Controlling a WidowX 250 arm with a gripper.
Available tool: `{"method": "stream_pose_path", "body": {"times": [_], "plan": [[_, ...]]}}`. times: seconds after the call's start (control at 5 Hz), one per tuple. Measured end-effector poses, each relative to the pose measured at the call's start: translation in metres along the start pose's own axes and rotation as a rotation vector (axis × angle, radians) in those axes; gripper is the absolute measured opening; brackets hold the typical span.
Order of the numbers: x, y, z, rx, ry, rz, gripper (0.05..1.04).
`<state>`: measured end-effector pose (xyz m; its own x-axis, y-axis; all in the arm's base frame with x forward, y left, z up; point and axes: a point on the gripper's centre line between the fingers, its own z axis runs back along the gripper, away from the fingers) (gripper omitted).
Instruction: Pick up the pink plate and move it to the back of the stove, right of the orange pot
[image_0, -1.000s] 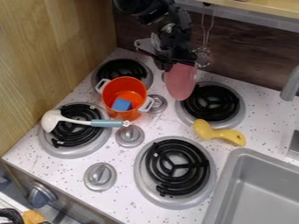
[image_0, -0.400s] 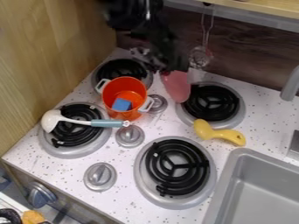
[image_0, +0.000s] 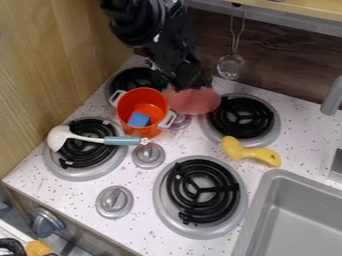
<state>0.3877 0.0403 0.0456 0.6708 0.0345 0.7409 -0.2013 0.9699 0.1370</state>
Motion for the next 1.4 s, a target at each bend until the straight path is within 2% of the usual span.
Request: {"method": "stream_pose_path", "body": {"times": [0.2,0.4,0.6,0.8,1.0,1.2,1.4], "plan": [[0.002,0.005,0.012,0.025,0.035,-0.007,1.001],[-0.006,0.008,0.034,0.063,0.239,-0.019,1.001],[-0.018,0.001,0.056,0.05,0.502,0.108,1.001],[-0.026,0.005,0.074,0.091,0.608,0.202,1.001],[-0.045,0.01,0.092,0.132,0.587,0.235,1.001],[-0.057,0.01,0.11,0.136,0.572,0.199,1.001],[-0.073,0.011,0.131,0.13,0.603,0.196,1.001]]}}
